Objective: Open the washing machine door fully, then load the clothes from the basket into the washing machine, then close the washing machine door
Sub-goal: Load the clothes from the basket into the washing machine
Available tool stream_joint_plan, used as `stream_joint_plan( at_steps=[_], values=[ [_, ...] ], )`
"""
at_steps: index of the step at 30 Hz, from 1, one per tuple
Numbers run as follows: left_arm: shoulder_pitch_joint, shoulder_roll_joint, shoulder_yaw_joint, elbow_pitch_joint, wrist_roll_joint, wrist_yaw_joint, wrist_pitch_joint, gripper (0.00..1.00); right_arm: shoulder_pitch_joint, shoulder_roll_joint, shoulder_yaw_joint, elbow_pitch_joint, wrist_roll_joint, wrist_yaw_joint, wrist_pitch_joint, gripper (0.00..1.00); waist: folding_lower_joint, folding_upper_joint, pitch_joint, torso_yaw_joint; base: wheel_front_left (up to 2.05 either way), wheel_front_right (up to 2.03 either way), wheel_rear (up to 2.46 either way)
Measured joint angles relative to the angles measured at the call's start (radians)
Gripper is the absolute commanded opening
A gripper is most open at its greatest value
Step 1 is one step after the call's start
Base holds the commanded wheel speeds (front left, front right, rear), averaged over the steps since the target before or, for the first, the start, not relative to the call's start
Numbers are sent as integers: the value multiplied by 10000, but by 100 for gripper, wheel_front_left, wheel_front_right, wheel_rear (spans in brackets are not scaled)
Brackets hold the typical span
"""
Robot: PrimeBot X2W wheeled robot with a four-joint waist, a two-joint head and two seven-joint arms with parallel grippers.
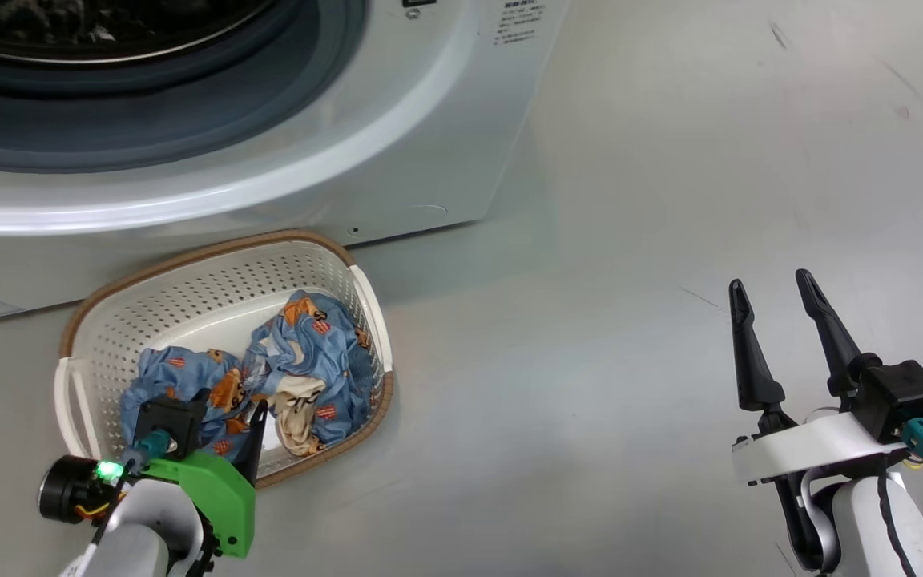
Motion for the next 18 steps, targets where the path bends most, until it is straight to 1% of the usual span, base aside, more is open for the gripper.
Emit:
stream_joint_plan(
  at_steps=[9,18],
  values=[
    [-741,115,-67,623,-245,-8,447,100,-410,31,-4,-63,75,0,0,100,0,0,917,-693,0,0,0],
    [-1608,198,-134,978,-491,-10,663,100,-602,42,-17,-138,167,-10,0,100,0,0,1744,-1100,0,0,0]
  ],
)
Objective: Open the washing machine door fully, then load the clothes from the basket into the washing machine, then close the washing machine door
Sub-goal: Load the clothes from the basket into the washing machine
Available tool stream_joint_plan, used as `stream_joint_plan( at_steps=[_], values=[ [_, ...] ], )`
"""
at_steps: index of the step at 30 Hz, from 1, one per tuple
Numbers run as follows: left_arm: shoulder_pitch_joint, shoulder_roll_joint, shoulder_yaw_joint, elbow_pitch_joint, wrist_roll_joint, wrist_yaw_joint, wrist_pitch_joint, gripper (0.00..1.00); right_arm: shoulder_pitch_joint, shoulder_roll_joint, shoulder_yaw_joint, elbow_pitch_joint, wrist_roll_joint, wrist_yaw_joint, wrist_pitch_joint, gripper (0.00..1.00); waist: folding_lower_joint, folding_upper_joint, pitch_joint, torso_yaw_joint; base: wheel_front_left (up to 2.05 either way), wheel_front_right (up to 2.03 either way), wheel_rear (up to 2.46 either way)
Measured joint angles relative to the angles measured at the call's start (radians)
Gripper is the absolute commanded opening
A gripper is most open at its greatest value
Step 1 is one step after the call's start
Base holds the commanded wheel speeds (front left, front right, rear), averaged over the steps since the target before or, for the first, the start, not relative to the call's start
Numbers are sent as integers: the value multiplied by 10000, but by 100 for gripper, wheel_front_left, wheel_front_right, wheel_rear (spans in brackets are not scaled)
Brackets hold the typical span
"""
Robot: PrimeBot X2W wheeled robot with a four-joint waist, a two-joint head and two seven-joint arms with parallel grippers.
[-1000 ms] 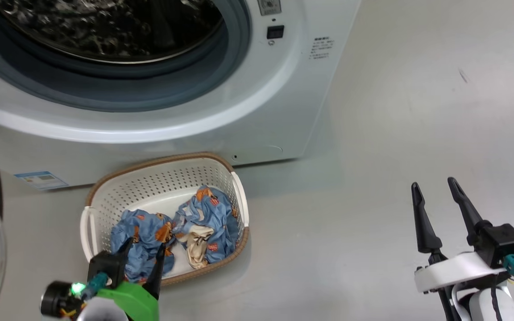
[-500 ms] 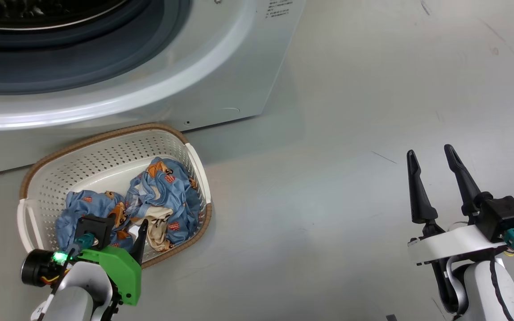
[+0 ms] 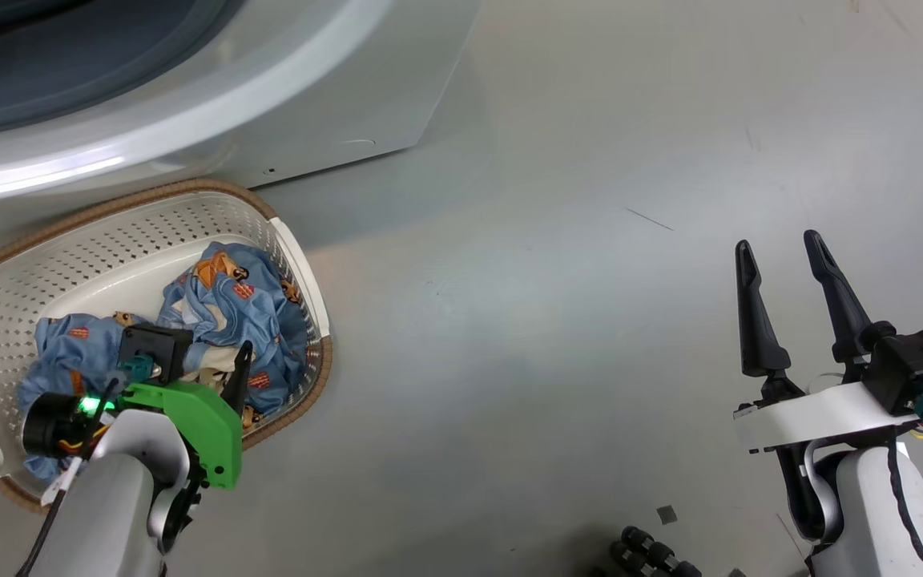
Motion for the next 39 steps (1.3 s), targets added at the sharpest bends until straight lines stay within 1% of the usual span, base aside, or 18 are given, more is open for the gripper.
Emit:
stream_joint_plan(
  at_steps=[6,8,10,16,17,20,32,39],
  values=[
    [-512,94,-38,309,-50,0,115,100,-226,12,42,-59,249,-15,0,100,1,0,502,-143,0,0,0],
    [-625,155,-104,437,-52,0,155,100,-311,23,56,-71,257,-100,0,100,1,0,642,-181,0,0,0],
    [-767,203,-192,570,-52,0,159,100,-369,23,58,-111,345,-105,0,100,1,0,773,-212,0,0,0],
    [-1245,201,-324,905,-130,0,362,100,-425,29,58,-198,353,-119,0,100,0,0,1188,-265,0,0,0],
    [-1297,194,-385,947,-169,0,430,100,-438,29,58,-209,353,-201,0,100,1,0,1244,-267,0,0,0],
    [-1457,192,-525,1093,-171,0,433,100,-515,31,61,-215,420,-265,0,100,1,0,1403,-269,0,0,0],
    [-2156,203,-725,1774,-169,0,518,100,-621,33,203,-357,514,-274,0,100,0,0,1945,-343,0,0,0],
    [-2609,336,-750,2136,-138,-2,522,100,-637,36,174,-453,516,-284,0,100,0,0,2293,-462,0,0,0]
  ],
)
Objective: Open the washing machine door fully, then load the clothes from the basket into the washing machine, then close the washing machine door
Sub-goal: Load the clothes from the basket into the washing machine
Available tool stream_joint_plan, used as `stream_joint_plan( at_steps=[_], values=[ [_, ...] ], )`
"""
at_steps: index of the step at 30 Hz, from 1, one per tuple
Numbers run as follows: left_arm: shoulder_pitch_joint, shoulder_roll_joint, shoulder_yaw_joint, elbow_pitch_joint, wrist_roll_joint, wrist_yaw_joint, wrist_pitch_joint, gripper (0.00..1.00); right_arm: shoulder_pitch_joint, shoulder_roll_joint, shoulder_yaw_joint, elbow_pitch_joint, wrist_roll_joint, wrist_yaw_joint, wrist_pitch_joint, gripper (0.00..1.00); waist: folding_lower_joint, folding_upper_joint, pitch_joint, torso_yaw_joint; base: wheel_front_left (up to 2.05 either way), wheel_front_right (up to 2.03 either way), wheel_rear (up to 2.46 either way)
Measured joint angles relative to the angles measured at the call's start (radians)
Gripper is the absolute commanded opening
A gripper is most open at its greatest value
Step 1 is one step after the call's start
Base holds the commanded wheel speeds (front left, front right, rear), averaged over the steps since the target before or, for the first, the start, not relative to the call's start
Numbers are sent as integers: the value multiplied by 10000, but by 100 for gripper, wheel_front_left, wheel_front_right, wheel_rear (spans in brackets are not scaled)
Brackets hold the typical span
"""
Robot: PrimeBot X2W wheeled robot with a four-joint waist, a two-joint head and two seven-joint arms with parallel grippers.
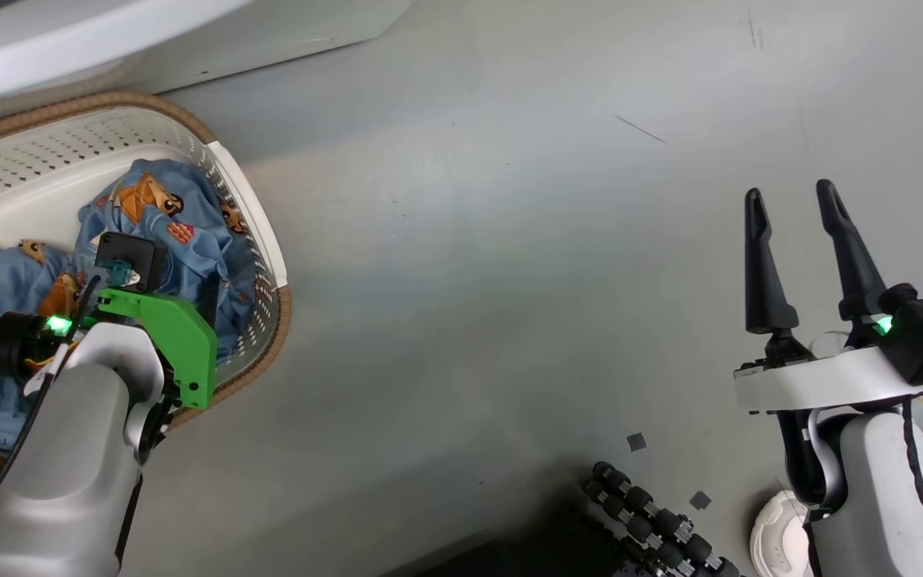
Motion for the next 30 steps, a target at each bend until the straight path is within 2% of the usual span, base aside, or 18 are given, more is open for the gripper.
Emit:
stream_joint_plan(
  at_steps=[10,11,12,13,14,15,17,23,30],
  values=[
    [-518,186,-167,683,205,-29,-13,100,34,8,-274,-174,0,-157,0,100,0,0,247,-9,2,2,2],
    [-546,188,-169,742,255,-29,-13,96,40,10,-307,-203,0,-161,-2,100,0,0,257,-1,19,19,19],
    [-568,188,-174,790,263,-29,-13,80,44,10,-334,-232,0,-161,-2,100,0,0,266,9,24,24,24],
    [-594,186,-184,842,268,-29,-15,73,52,10,-362,-263,0,-161,-2,100,0,0,276,20,31,31,31],
    [-639,180,-188,918,291,-29,-25,49,57,10,-391,-284,0,-163,-2,100,0,1,285,32,37,37,37],
    [-692,174,-194,999,347,-29,-31,36,63,10,-414,-309,0,-163,0,100,0,0,292,47,44,44,44],
    [-744,163,-217,1095,366,-29,-113,0,65,13,-458,-362,-6,-163,-2,100,0,0,303,81,53,53,53],
    [-876,-54,-403,1423,426,-29,-399,0,86,6,-621,-474,-104,-242,-2,100,0,0,286,239,36,36,36],
    [-978,-270,36,1471,313,207,-1532,0,54,13,-619,-449,-104,-238,-2,100,0,0,90,454,3,3,3]
  ],
)
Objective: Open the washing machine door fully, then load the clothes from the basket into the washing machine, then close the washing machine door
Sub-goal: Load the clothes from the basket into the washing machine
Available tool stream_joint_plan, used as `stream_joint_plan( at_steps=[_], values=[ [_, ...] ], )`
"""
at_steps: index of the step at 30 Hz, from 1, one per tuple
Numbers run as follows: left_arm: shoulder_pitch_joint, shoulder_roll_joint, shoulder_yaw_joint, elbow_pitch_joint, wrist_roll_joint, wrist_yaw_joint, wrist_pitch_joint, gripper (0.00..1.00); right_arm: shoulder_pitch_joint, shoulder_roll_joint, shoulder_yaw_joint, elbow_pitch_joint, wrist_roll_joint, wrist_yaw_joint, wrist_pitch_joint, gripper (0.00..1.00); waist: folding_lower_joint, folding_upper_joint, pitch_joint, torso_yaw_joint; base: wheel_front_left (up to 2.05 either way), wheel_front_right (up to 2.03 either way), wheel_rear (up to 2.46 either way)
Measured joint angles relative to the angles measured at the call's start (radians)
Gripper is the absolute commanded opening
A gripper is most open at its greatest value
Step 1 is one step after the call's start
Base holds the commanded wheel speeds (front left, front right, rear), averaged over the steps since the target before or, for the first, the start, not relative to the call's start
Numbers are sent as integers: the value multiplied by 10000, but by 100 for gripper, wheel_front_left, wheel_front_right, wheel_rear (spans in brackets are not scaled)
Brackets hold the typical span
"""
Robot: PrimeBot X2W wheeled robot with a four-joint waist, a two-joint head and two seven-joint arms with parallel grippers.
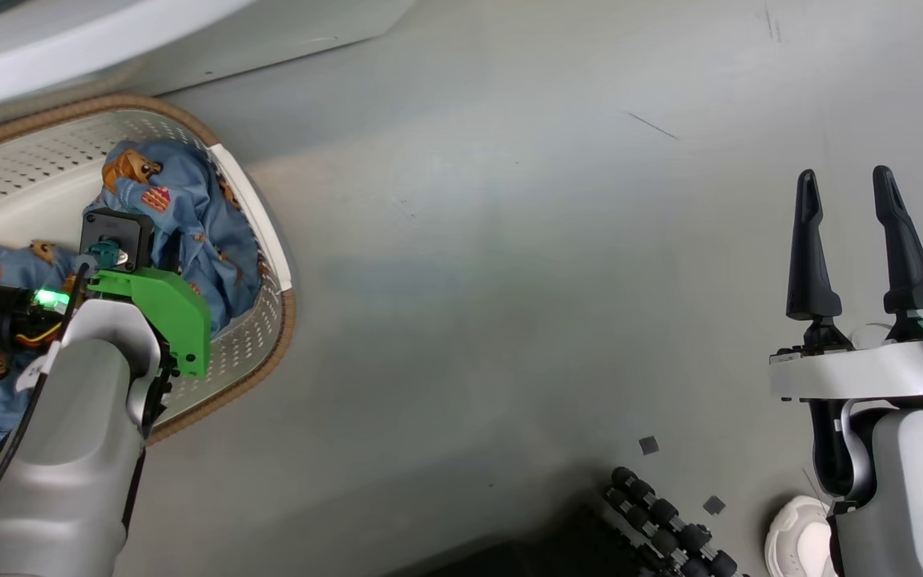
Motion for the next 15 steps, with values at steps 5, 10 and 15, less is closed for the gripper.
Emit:
stream_joint_plan(
  at_steps=[5,10,15],
  values=[
    [9,-303,240,75,-240,284,-953,0,-60,-2,-144,132,-63,2,0,100,0,0,-370,250,0,0,0],
    [178,-729,426,184,-412,405,-1735,0,-81,-4,-360,330,-121,6,0,100,0,0,-915,538,0,0,0],
    [582,-1152,516,132,-594,512,-2452,0,-48,-8,-619,489,-313,82,0,100,-1,0,-1535,872,0,0,0]
  ],
)
